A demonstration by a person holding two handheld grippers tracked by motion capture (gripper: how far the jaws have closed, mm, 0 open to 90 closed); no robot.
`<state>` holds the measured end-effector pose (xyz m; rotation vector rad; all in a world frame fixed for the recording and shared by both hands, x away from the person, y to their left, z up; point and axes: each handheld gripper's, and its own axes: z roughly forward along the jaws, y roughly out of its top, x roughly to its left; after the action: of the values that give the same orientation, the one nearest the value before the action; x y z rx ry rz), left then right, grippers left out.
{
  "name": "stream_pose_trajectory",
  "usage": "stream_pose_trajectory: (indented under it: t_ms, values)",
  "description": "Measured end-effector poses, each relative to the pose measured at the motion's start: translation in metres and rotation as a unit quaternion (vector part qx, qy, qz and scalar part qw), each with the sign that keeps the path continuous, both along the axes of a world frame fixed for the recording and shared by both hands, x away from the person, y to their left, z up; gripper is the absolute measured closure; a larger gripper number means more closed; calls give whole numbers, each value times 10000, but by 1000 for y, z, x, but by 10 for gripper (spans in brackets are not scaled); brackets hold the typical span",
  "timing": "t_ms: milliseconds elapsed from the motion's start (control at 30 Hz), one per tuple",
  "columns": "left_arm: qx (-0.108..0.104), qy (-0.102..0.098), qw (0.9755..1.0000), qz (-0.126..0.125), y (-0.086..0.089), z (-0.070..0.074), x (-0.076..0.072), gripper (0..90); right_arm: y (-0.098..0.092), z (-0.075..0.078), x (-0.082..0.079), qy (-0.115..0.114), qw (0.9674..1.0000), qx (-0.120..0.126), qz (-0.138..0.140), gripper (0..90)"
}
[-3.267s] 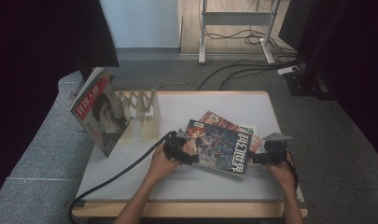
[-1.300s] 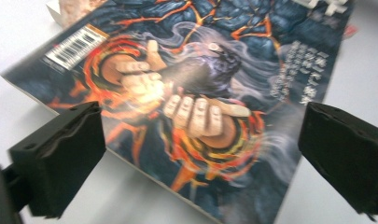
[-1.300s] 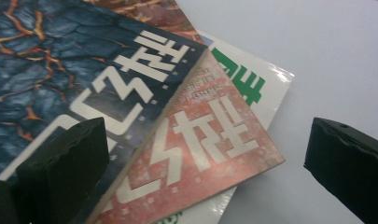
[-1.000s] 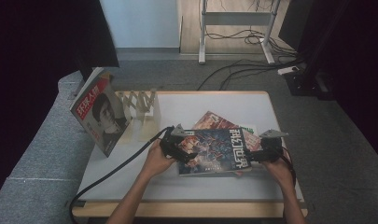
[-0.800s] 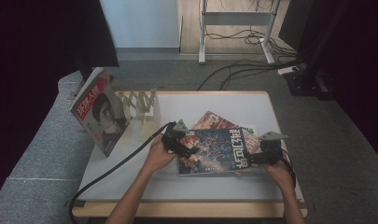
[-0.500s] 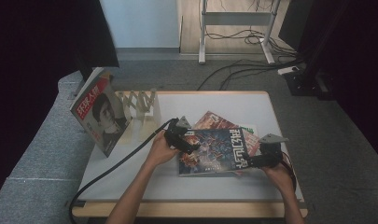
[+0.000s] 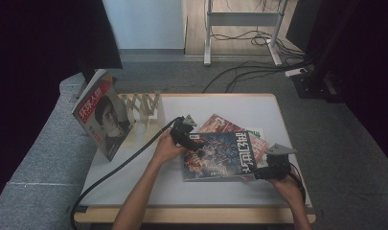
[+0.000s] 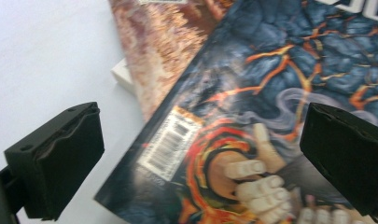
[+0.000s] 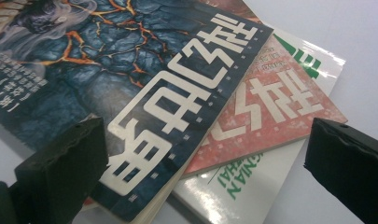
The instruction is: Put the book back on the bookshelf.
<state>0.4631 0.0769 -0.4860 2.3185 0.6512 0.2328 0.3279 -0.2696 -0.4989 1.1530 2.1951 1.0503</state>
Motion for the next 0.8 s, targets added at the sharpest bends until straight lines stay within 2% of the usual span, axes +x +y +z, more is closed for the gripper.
stream_pose_trajectory:
  t_ms: [133, 233, 433, 533, 800]
  values:
    - [156, 18, 9999, -62, -3, -3, 5, 0, 2, -3, -6, 9, 10000, -14, 16, 0]
    - [18, 69, 9999, -82, -4, -5, 8, 0, 4, -5, -10, 9, 10000, -35, 34, 0]
    - [17, 217, 9997, -142, -3, -14, 13, 0, 6, -7, -18, -1, 10000, -2, 72, 0]
    - [-116, 285, 9994, -136, -3, -16, 14, 0, 6, -9, -21, 9, 10000, 13, 78, 0]
    - [-207, 445, 9986, -188, -4, -18, 13, 0, 8, -16, -23, 53, 9999, -78, 70, 0]
